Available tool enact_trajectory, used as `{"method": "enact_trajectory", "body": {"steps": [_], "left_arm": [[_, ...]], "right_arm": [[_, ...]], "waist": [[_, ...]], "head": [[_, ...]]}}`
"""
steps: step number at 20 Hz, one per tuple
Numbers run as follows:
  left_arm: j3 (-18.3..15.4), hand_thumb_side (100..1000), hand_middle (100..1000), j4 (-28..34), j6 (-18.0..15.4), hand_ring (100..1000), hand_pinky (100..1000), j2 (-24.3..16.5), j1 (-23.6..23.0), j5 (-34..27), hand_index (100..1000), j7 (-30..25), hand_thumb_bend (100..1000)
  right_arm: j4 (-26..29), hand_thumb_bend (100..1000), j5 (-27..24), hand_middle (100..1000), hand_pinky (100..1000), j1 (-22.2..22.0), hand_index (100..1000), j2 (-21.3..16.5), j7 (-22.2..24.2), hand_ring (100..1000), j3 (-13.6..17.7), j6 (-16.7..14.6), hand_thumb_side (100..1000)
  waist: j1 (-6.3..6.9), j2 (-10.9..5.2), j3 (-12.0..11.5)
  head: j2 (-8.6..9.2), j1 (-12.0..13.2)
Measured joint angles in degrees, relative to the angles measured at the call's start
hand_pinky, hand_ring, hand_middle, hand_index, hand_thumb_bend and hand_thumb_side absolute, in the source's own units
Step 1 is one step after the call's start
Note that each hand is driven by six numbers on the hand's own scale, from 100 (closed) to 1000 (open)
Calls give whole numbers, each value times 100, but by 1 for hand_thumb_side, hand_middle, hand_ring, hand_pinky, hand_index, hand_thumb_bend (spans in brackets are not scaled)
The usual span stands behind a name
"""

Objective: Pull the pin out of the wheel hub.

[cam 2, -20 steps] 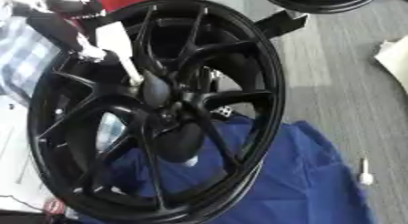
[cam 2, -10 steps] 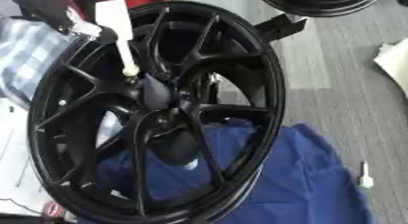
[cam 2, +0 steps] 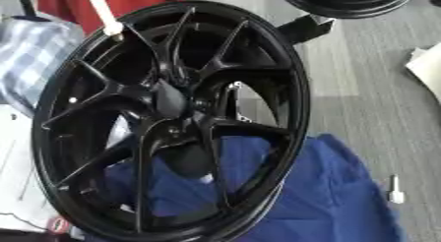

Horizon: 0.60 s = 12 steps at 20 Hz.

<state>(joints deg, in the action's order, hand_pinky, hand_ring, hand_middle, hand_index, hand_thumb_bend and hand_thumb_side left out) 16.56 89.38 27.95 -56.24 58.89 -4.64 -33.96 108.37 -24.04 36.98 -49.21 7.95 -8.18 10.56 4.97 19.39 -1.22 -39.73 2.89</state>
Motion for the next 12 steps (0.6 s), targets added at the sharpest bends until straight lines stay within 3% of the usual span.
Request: {"method": "enact_trajectory", "body": {"steps": [5,9,10,12], "left_arm": [[-734,344,397,-571,-193,605,767,-588,-709,-402,515,406,451],[-1310,340,417,-979,-460,611,765,-804,-1280,-642,537,733,463],[-1446,353,435,-1075,-531,620,767,-830,-1433,-657,559,794,467],[-1666,414,571,-1179,-679,712,798,-833,-1736,-697,701,845,578]], "right_arm": [[2,100,-60,742,882,-179,793,-103,-167,770,190,-92,449],[10,100,-126,742,881,-322,793,-175,-352,770,383,-189,425],[15,100,-136,742,881,-342,793,-196,-402,770,434,-215,420],[46,100,-177,741,881,-373,793,-204,-485,769,514,-261,406]], "waist": [[-128,-70,-225],[-274,-97,-362],[-312,-104,-383],[-374,-112,-395]], "head": [[11,-284],[57,-478],[60,-507],[65,-534]]}}
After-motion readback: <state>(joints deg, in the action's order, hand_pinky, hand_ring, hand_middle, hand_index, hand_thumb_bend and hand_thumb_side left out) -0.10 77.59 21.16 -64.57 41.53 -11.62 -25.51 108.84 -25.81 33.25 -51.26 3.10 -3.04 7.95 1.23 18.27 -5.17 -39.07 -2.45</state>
